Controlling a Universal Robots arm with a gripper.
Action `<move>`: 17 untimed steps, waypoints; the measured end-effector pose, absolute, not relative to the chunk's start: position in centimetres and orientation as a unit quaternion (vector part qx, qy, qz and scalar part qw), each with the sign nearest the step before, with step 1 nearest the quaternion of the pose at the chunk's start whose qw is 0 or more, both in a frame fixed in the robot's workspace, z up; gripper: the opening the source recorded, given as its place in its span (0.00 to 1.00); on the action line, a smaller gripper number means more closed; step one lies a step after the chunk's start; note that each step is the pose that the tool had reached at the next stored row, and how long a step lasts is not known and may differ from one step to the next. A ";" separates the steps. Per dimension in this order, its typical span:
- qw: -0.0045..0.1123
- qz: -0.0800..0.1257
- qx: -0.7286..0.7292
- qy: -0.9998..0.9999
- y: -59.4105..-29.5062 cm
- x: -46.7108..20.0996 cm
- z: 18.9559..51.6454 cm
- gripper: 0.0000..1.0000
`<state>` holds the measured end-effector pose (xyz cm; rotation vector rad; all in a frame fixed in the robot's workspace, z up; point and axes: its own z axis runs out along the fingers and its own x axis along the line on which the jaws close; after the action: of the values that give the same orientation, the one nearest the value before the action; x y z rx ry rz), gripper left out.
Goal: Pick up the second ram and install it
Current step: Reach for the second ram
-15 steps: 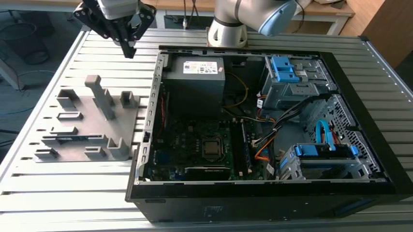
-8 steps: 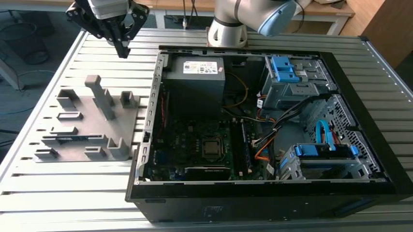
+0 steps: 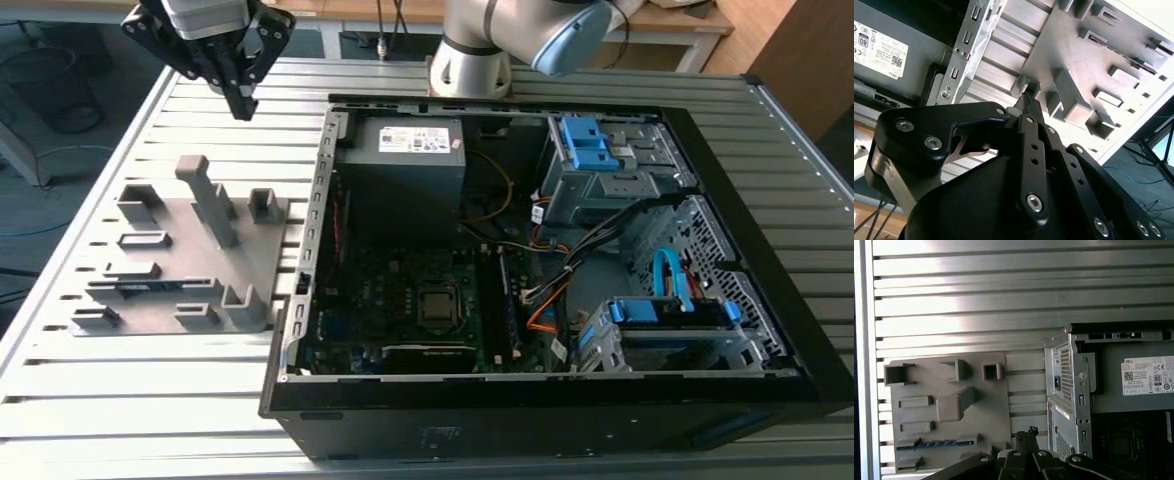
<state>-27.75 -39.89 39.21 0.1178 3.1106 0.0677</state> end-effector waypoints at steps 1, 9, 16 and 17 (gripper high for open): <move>0.014 0.022 0.038 0.999 -39.9 -27.9 39.2 0.10; 0.014 0.022 0.038 0.999 -39.9 -28.8 39.2 0.10; 0.014 0.022 0.038 0.999 -39.9 -29.7 39.2 0.10; 0.014 0.022 0.038 0.999 -39.9 -29.8 39.2 0.10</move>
<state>-29.80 -39.89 39.19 0.1179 3.1107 0.0676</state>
